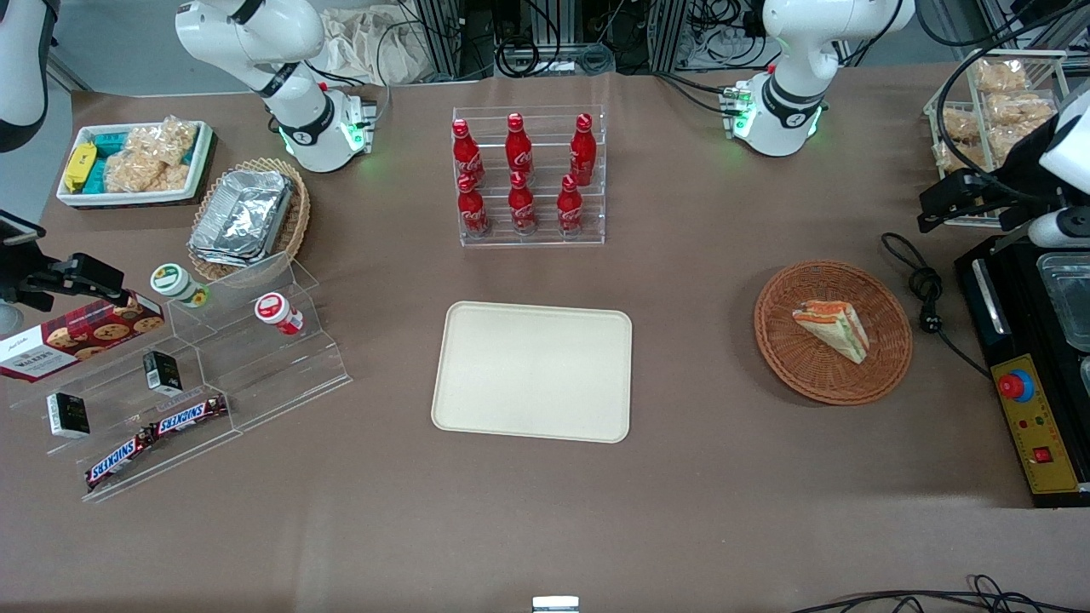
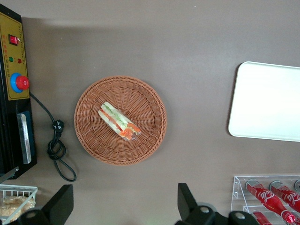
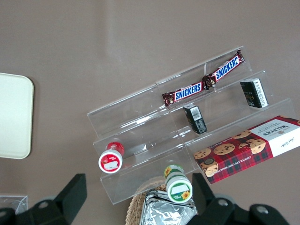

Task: Place sandwich from basket to tray
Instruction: 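Move the left gripper over the wrapped sandwich in the wicker basket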

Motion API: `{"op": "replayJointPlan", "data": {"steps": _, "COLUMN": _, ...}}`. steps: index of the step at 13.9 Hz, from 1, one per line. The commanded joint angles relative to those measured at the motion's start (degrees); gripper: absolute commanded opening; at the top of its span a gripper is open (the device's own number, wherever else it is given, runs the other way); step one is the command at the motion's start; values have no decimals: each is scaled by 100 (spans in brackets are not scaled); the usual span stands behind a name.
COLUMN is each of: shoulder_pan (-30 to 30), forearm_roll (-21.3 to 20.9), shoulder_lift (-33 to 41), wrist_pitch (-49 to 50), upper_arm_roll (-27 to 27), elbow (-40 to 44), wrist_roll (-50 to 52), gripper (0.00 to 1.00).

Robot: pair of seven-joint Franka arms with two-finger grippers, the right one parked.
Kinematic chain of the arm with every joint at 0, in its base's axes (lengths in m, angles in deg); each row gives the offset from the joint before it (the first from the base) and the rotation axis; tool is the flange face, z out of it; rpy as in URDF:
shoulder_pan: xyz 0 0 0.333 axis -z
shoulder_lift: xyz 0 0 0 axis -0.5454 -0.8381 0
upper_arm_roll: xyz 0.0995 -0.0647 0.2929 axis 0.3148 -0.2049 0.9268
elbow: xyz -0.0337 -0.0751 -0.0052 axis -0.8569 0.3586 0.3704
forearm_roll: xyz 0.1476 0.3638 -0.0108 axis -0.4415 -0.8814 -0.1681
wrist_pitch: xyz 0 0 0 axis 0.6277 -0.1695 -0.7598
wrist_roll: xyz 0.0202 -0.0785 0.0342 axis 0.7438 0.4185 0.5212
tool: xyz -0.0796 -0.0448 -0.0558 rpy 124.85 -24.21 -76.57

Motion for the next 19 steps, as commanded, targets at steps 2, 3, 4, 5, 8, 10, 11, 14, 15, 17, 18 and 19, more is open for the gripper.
{"op": "replayJointPlan", "data": {"steps": 2, "shoulder_pan": 48, "forearm_roll": -98, "shoulder_lift": 46, "wrist_pitch": 264, "upper_arm_roll": 17, "elbow": 46, "wrist_roll": 143, "gripper": 100}}
{"op": "replayJointPlan", "data": {"steps": 3, "shoulder_pan": 48, "forearm_roll": -98, "shoulder_lift": 46, "wrist_pitch": 264, "upper_arm_roll": 17, "elbow": 46, "wrist_roll": 143, "gripper": 100}}
{"op": "replayJointPlan", "data": {"steps": 4, "shoulder_pan": 48, "forearm_roll": -107, "shoulder_lift": 46, "wrist_pitch": 273, "upper_arm_roll": 17, "elbow": 28, "wrist_roll": 143, "gripper": 100}}
{"op": "replayJointPlan", "data": {"steps": 5, "shoulder_pan": 39, "forearm_roll": -107, "shoulder_lift": 63, "wrist_pitch": 290, "upper_arm_roll": 26, "elbow": 2, "wrist_roll": 152, "gripper": 100}}
{"op": "replayJointPlan", "data": {"steps": 8, "shoulder_pan": 30, "forearm_roll": -72, "shoulder_lift": 55, "wrist_pitch": 405, "upper_arm_roll": 35, "elbow": -7, "wrist_roll": 169, "gripper": 100}}
{"op": "replayJointPlan", "data": {"steps": 10, "shoulder_pan": 22, "forearm_roll": -37, "shoulder_lift": 37, "wrist_pitch": 361, "upper_arm_roll": 26, "elbow": -86, "wrist_roll": 676, "gripper": 100}}
{"op": "replayJointPlan", "data": {"steps": 11, "shoulder_pan": 13, "forearm_roll": -19, "shoulder_lift": 28, "wrist_pitch": 343, "upper_arm_roll": 35, "elbow": -95, "wrist_roll": 758, "gripper": 100}}
{"op": "replayJointPlan", "data": {"steps": 14, "shoulder_pan": -14, "forearm_roll": -19, "shoulder_lift": -130, "wrist_pitch": 334, "upper_arm_roll": 61, "elbow": -103, "wrist_roll": 1300, "gripper": 100}}
{"op": "replayJointPlan", "data": {"steps": 15, "shoulder_pan": -22, "forearm_roll": -2, "shoulder_lift": -174, "wrist_pitch": 334, "upper_arm_roll": 61, "elbow": -104, "wrist_roll": 1477, "gripper": 100}}
{"op": "replayJointPlan", "data": {"steps": 17, "shoulder_pan": -101, "forearm_roll": 7, "shoulder_lift": -183, "wrist_pitch": 300, "upper_arm_roll": 79, "elbow": -313, "wrist_roll": 1532, "gripper": 100}}
{"op": "replayJointPlan", "data": {"steps": 18, "shoulder_pan": -180, "forearm_roll": 7, "shoulder_lift": -174, "wrist_pitch": 221, "upper_arm_roll": 79, "elbow": -454, "wrist_roll": 1540, "gripper": 100}}
{"op": "replayJointPlan", "data": {"steps": 19, "shoulder_pan": -215, "forearm_roll": 7, "shoulder_lift": -165, "wrist_pitch": 116, "upper_arm_roll": 79, "elbow": -620, "wrist_roll": 1558, "gripper": 100}}
